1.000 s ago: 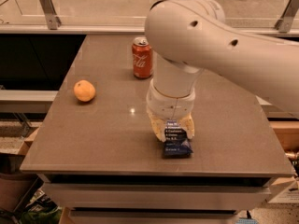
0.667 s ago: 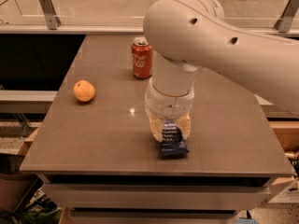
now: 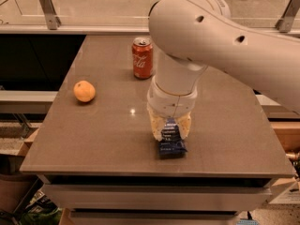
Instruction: Pick rxbar blueberry
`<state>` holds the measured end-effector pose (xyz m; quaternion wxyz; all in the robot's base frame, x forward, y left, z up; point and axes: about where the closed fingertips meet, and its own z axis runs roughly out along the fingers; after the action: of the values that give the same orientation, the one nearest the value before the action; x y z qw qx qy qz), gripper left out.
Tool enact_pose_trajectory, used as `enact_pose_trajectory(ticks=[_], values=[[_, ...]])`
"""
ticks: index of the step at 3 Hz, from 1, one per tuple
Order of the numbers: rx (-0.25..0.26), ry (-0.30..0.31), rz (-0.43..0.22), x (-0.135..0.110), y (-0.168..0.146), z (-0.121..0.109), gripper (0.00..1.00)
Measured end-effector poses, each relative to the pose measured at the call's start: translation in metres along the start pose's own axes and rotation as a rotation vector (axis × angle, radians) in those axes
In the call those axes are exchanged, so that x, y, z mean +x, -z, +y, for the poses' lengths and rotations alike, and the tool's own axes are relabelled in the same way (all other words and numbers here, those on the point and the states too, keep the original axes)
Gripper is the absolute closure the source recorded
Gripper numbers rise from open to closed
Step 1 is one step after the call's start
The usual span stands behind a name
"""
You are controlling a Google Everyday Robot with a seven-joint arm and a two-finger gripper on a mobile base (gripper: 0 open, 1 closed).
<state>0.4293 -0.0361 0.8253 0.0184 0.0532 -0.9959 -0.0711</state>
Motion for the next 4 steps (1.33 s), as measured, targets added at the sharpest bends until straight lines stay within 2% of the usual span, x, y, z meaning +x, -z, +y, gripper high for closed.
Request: enact_pose_trajectory(ticks=[4], values=[[-0.122, 0.059, -0.061, -0.030, 0.037, -0.034, 1.00]])
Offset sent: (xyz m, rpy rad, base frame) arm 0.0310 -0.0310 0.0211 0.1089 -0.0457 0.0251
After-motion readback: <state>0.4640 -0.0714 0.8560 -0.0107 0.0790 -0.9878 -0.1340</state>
